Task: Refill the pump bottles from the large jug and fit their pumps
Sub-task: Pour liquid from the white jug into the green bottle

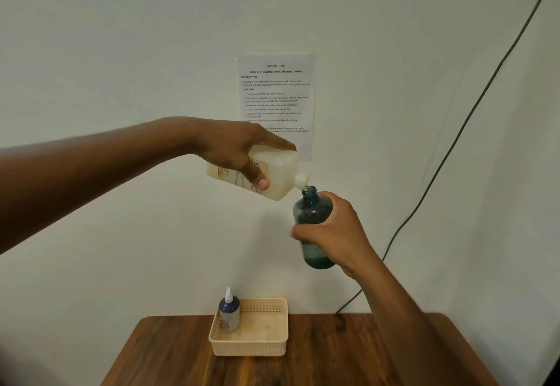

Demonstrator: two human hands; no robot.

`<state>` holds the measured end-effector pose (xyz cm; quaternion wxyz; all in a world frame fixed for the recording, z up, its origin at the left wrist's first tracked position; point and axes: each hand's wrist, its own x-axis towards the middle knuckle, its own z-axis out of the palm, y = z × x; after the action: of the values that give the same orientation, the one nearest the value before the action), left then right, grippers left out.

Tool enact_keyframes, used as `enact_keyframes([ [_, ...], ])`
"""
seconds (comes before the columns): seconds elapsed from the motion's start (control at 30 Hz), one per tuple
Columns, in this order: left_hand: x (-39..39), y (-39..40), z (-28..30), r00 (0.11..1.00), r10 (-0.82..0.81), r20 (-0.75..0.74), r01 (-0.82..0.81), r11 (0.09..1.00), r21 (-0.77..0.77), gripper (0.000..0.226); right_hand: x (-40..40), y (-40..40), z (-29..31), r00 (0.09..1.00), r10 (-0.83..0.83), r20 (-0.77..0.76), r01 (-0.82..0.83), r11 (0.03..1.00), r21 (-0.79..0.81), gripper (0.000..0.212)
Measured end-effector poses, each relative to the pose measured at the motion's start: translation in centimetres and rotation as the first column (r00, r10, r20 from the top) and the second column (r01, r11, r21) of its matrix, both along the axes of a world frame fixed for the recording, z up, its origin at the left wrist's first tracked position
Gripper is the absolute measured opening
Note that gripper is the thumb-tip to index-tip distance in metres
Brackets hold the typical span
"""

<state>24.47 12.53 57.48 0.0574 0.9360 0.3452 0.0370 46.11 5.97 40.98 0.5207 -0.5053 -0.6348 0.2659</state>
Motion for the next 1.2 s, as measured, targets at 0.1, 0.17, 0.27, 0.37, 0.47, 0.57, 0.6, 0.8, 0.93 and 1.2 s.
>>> enact_keyframes([
  [0.1,0.07,-0.09,0.20,1.000,0.003,-0.003,-0.003,1.000,0.003,0.075,-0.06,-0.05,0.12,1.000,0.004,0.001,-0.004,1.000,-0.003,0.048],
  [0.17,0.05,-0.12,0.29,1.000,0.011,-0.002,-0.011,1.000,0.009,0.076,-0.06,-0.05,0.18,1.000,-0.001,-0.002,0.001,1.000,-0.004,0.047],
  [0.27,0.08,-0.15,0.34,1.000,0.014,-0.011,-0.014,1.000,0.006,0.078,-0.03,-0.06,0.21,1.000,-0.009,-0.006,0.009,1.000,-0.009,0.046],
  [0.37,0.15,-0.20,0.42,1.000,0.014,-0.020,-0.014,1.000,-0.001,0.079,-0.02,-0.11,0.15,1.000,-0.016,-0.007,0.016,1.000,-0.011,0.046],
  [0.47,0.28,-0.18,0.39,1.000,0.016,-0.026,-0.016,1.000,0.010,0.076,-0.05,-0.21,0.13,1.000,-0.015,-0.001,0.015,1.000,-0.010,0.045],
  [0.57,0.42,-0.13,0.40,0.999,0.015,-0.028,-0.014,1.000,0.008,0.077,-0.04,-0.34,0.13,1.000,-0.012,0.003,0.012,1.000,-0.012,0.045],
  [0.6,0.46,-0.13,0.45,0.999,0.015,-0.030,-0.014,1.000,0.009,0.077,-0.04,-0.35,0.15,1.000,-0.012,0.004,0.012,1.000,-0.013,0.045],
  [0.8,0.46,-0.16,0.69,0.999,0.003,-0.041,-0.003,1.000,0.011,0.076,-0.02,-0.40,0.30,1.000,-0.016,0.002,0.016,1.000,-0.008,0.047],
  [0.93,0.42,-0.34,0.86,0.999,-0.013,-0.042,0.013,1.000,0.004,0.079,-0.03,-0.42,0.39,1.000,-0.013,0.009,0.013,1.000,-0.001,0.047],
  [1.2,0.58,-0.36,1.05,0.999,-0.008,-0.050,0.008,1.000,0.003,0.070,-0.09,-0.32,0.47,1.000,-0.008,0.011,0.008,1.000,0.000,0.052],
])
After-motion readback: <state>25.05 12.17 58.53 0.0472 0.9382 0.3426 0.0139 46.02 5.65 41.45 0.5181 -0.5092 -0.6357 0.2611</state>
